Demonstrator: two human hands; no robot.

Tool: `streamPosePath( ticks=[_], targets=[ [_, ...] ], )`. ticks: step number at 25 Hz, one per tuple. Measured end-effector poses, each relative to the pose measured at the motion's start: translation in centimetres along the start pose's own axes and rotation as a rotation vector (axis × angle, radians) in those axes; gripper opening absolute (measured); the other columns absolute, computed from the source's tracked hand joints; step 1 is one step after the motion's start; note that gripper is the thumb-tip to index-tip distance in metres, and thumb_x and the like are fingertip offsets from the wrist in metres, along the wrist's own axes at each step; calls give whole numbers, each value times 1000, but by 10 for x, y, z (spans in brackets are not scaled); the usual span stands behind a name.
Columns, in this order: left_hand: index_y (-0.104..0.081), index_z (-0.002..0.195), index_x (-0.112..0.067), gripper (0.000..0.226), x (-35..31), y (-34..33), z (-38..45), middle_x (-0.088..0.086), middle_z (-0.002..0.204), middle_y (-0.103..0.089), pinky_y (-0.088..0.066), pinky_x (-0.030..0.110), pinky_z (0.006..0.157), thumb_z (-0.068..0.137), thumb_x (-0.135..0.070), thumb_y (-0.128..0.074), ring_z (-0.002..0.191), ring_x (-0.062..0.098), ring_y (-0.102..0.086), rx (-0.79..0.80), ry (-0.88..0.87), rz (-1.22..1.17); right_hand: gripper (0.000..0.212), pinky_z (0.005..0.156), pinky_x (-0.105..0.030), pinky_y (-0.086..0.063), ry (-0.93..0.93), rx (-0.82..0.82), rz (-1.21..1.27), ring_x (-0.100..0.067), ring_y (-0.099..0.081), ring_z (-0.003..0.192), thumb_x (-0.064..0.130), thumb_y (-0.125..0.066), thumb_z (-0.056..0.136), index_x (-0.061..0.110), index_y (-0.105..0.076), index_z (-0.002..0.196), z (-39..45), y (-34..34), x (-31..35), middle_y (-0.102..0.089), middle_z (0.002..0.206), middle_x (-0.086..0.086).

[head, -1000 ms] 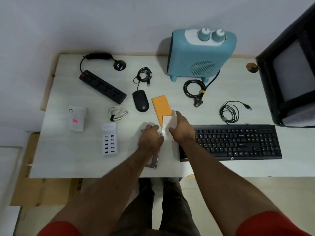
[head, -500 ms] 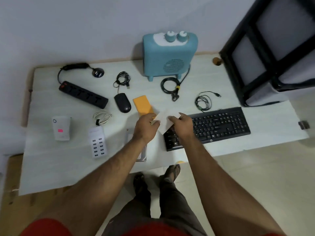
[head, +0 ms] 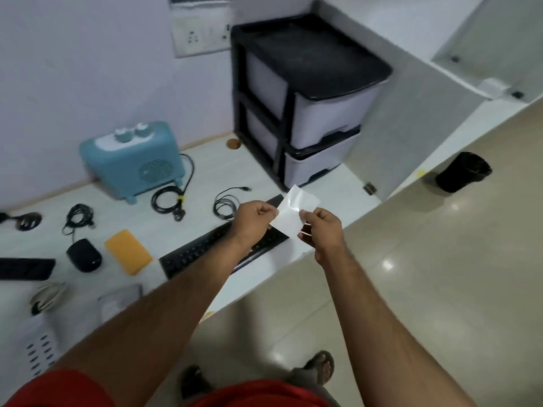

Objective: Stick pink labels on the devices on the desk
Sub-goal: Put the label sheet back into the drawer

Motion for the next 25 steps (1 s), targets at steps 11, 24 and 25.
streamPosePath(
  ticks=[11, 24, 25],
  targets=[
    [-65, 93, -11, 11, -84, -180, 119, 3, 77, -65, -50, 24, 59, 92, -21, -62, 65, 13, -61, -107, 181, -296, 17, 57, -30, -51, 57, -105, -55, -23, -55, 65, 12, -62, 86, 14, -56, 71, 141, 166, 89, -58, 73, -6],
    [-61, 89, -2, 22, -120, -236, 261, 11, 85, -64, -56, 31, 84, 89, -7, -39, 81, 21, -64, -348, 399, -1159, 20, 60, -40, -44, 205, -108, -197, -25, -51, 65, 37, -62, 70, 18, -65, 74, 265, 195, 167, -54, 74, -7],
    [-61, 89, -3, 21, -122, -236, 260, 11, 84, -64, -55, 32, 87, 88, -8, -41, 82, 22, -64, -367, 388, -1197, 19, 61, -40, -45, 219, -84, -192, -23, -50, 66, 34, -63, 73, 15, -65, 77, 269, 195, 170, -54, 74, -6]
  ],
)
Point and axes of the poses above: each hand's wrist, its own z-axis towards the middle knuckle, its own y-axis out of the back of the hand, x = y × z, the point moved 4 cm from there along z, towards the middle knuckle
